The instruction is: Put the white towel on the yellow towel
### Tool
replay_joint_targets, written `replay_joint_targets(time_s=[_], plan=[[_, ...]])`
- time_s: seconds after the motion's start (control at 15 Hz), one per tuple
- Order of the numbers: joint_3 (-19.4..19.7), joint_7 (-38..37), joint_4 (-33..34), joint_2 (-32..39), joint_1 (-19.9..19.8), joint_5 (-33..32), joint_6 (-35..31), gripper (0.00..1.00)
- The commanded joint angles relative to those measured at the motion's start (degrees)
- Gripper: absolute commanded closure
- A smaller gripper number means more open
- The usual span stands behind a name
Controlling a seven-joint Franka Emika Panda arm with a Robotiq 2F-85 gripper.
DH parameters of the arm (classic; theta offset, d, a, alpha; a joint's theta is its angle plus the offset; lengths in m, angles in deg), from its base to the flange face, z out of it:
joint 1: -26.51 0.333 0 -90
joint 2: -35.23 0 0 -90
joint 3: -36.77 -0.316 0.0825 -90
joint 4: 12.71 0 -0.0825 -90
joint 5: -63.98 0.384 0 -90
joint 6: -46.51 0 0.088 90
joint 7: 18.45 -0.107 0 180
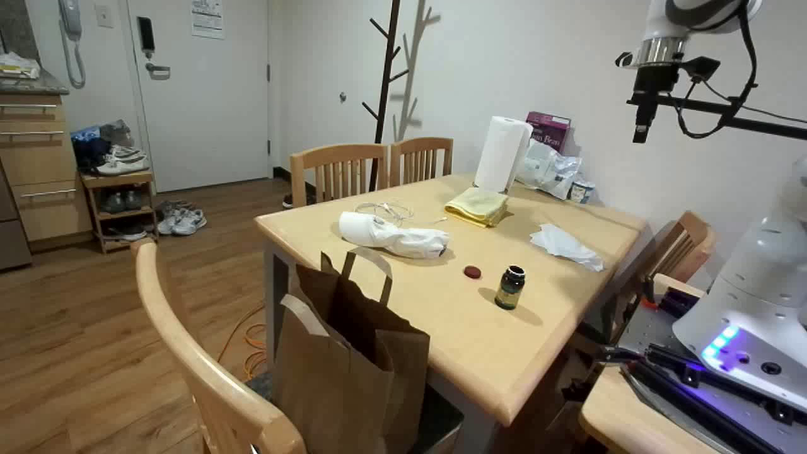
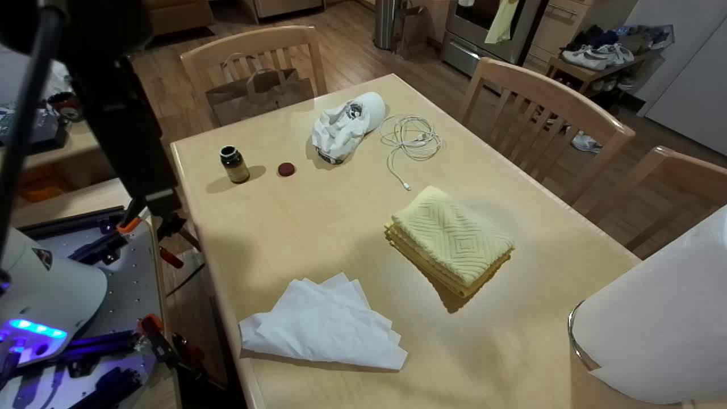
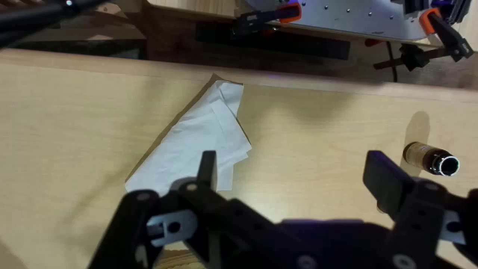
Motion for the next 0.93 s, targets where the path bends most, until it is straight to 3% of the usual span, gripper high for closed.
replay_joint_targets(time_s=[0.0, 0.4, 0.73, 0.87], plan=[[-0.6, 0.3, 0.1, 0.1, -0.7, 0.3, 0.0, 0.00], [-0.2, 2.7, -0.6, -0.1, -0.1, -0.8, -2.4, 0.00], [4.0, 11.8, -0.8, 4.6, 0.6, 0.0, -10.5, 0.00], [6.2, 19.1, -0.5, 8.1, 1.5, 1.2, -13.9, 0.00]])
